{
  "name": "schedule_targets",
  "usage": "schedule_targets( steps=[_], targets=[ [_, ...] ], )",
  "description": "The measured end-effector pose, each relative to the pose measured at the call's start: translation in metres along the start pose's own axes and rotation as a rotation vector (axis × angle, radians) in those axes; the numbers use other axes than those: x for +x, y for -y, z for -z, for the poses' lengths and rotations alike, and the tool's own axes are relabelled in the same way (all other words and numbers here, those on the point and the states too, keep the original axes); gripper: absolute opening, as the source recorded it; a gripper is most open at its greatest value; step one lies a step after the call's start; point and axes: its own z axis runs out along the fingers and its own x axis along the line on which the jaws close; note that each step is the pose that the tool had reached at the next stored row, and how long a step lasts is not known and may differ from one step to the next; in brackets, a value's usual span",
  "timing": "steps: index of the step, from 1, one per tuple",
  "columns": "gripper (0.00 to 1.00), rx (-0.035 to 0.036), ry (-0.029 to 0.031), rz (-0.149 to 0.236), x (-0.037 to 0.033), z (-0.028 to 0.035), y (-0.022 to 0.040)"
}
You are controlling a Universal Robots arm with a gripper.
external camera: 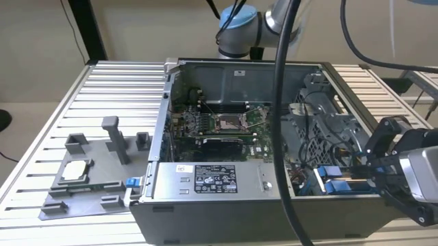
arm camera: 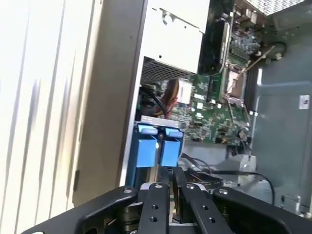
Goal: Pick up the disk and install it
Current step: 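Insert the second disk wire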
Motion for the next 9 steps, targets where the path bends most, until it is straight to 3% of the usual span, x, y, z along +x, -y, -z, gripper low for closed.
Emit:
schedule_targets(
  steps=[5,6,7,9],
  targets=[
    [0.0,-0.0109,-0.09,-0.008,-0.0052,-0.0029,-0.0003],
    [0.0,-0.0124,-0.1025,-0.009,-0.0075,-0.0036,-0.0001],
    [0.0,-0.0134,-0.1114,-0.01,-0.0114,-0.0043,0.0003],
    [0.0,-0.0138,-0.122,-0.011,-0.0205,-0.0058,0.0015]
  ],
)
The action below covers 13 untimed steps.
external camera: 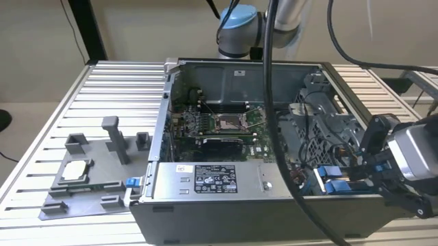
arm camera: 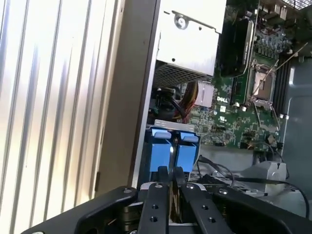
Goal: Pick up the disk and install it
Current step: 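Insert the second disk wire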
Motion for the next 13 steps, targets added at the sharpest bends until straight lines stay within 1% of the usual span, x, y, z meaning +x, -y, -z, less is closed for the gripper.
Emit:
schedule_targets(
  steps=[2,4,5,6,10,11,12,13],
  targets=[
    [0.0,0.0007,-0.0092,0.0,-0.0089,-0.0007,0.0011],
    [0.0,0.0046,-0.0163,0.001,-0.0183,-0.0018,0.0023],
    [0.0,0.0065,-0.021,0.002,-0.0229,-0.0025,0.003],
    [0.0,0.0071,-0.0328,0.001,-0.0257,-0.0034,0.0034],
    [0.0,0.0026,-0.1061,-0.003,-0.0311,-0.0056,0.0042],
    [0.0,0.0033,-0.1222,-0.004,-0.0339,-0.0067,0.0045],
    [0.0,0.0041,-0.1348,-0.004,-0.0373,-0.0079,0.0052],
    [0.0,0.0034,-0.1522,-0.004,-0.0395,-0.009,0.0056]
  ],
)
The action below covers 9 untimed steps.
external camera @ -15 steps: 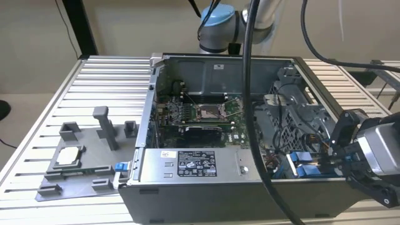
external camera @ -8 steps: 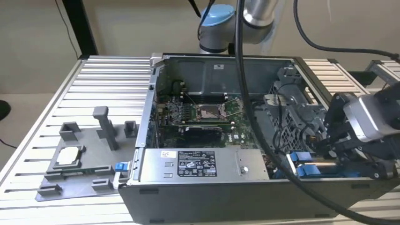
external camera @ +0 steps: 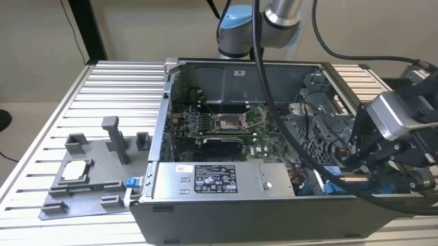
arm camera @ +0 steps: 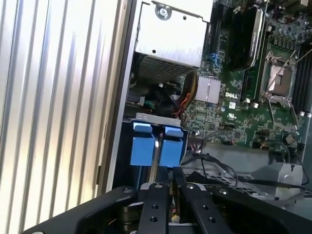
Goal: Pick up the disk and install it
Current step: 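Insert the second disk wire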
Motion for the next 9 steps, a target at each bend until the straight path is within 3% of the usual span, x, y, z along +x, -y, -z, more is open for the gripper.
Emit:
schedule_targets(
  steps=[4,5,9],
  targets=[
    [0.0,-0.0026,-0.0722,-0.003,-0.0071,-0.0015,0.0009],
    [0.0,-0.0013,-0.0806,-0.003,-0.0109,-0.0021,0.0015],
    [0.0,0.0047,-0.0957,-0.003,-0.0286,-0.0053,0.004]
  ],
)
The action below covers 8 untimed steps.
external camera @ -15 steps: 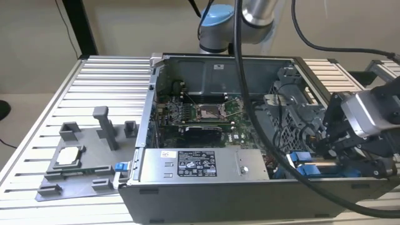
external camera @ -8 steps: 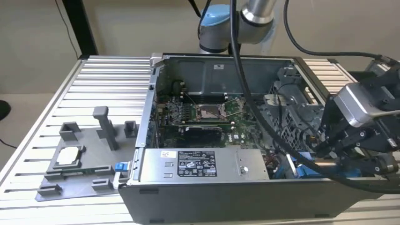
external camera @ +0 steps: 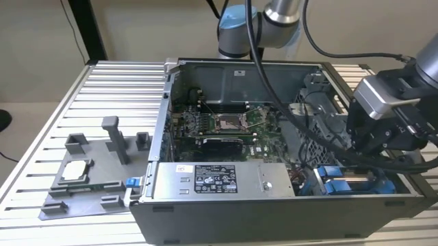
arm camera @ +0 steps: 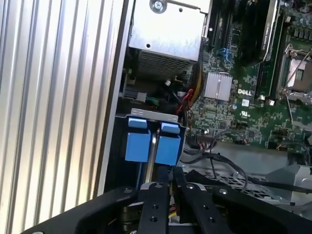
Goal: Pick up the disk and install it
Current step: 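Insert the second disk wire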
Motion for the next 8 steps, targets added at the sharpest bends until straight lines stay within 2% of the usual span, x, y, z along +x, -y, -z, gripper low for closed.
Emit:
schedule_targets(
  steps=[2,3,4,6,8],
  targets=[
    [0.0,0.0028,-0.0048,0.0,-0.0092,-0.0012,0.0012],
    [0.0,0.0053,-0.0095,0.0,-0.0123,-0.0017,0.0016],
    [0.0,0.0066,-0.0213,0.0,-0.0142,-0.002,0.0019],
    [0.0,0.0102,-0.0591,0.0,-0.0163,-0.0022,0.0022],
    [0.0,0.0187,-0.0977,-0.001,-0.0171,-0.0023,0.0023]
  ],
)
